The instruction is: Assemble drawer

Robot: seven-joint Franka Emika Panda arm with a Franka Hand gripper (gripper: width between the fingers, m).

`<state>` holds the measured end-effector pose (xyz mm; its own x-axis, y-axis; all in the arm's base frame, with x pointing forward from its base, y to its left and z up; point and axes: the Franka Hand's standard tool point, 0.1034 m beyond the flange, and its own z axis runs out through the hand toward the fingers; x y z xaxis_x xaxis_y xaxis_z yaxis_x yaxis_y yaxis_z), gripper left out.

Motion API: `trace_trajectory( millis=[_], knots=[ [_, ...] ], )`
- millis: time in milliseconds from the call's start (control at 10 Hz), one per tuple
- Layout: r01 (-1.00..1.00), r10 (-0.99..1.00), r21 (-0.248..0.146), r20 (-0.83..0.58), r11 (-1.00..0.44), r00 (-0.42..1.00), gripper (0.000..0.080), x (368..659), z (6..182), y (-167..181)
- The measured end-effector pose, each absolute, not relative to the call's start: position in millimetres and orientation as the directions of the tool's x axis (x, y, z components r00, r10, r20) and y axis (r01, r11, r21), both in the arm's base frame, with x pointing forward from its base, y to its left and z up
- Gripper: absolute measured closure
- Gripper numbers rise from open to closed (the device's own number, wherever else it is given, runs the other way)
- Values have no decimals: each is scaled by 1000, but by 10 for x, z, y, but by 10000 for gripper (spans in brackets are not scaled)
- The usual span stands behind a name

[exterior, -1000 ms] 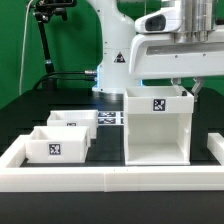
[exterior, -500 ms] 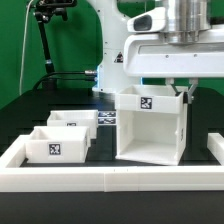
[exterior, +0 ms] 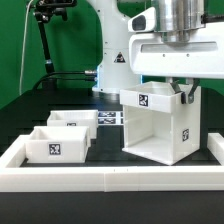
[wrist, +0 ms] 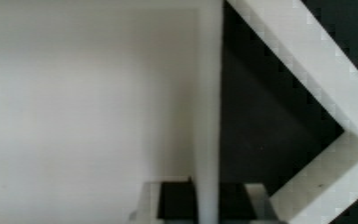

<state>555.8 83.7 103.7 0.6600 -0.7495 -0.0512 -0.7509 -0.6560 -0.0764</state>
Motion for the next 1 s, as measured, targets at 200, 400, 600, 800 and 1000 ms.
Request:
trace_trajectory(
  millis=[200,400,600,800,1000],
  knots=[
    [-822,-819,-76,-69,-565,570,762,5556,1039,866],
    [-931,-926,-19,-102,-363,363,762,5609,1084,814],
    [-961,-955,6,-112,-277,275,762,5751,1126,738],
    [-967,-960,8,-116,-256,254,762,5741,1111,768],
    [-966,-960,8,-117,-259,256,762,5737,1105,776]
  ],
)
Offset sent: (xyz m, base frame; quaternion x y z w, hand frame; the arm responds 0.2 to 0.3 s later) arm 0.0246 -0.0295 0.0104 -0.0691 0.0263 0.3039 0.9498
